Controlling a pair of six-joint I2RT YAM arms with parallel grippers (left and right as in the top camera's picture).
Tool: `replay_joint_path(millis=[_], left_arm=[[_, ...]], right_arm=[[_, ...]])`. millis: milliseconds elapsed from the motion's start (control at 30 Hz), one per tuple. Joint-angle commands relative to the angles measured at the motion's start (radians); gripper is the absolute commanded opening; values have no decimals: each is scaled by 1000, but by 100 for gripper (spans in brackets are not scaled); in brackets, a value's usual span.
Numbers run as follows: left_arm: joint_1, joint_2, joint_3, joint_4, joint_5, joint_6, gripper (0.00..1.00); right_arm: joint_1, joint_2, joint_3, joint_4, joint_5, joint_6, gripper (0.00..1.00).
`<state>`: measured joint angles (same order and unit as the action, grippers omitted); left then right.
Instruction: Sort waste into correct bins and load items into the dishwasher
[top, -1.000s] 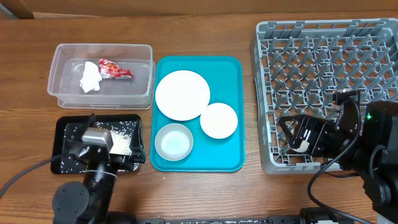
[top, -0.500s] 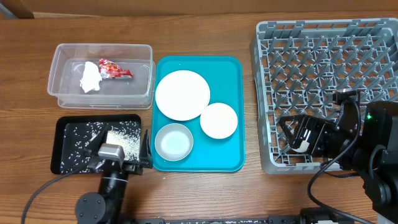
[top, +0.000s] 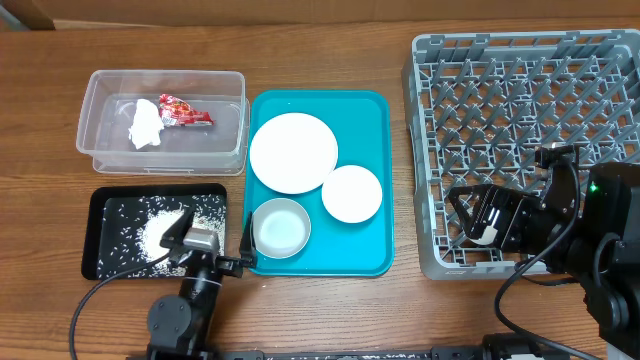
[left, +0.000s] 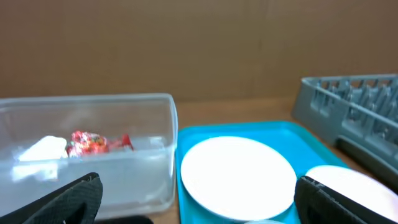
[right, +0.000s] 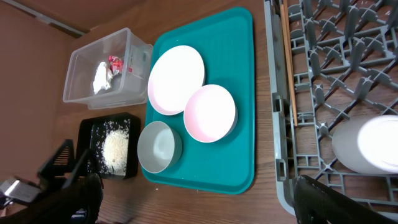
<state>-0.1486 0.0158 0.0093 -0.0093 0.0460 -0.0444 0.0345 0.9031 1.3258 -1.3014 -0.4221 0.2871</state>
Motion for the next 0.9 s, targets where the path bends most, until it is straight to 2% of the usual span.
replay_joint_path(millis=[0, 233, 333, 867], left_arm=[[6, -13, -5, 6, 21, 16, 100], [6, -11, -5, -3, 22, 15, 100], [6, -11, -5, -67, 22, 15, 100], [6, -8, -5, -64, 18, 15, 100]], right_arm=[[5, -4, 16, 6, -6, -6, 100], [6, -4, 16, 6, -6, -6, 100], [5, -5, 16, 6, -5, -6, 100], [5, -4, 16, 6, -6, -7, 100]])
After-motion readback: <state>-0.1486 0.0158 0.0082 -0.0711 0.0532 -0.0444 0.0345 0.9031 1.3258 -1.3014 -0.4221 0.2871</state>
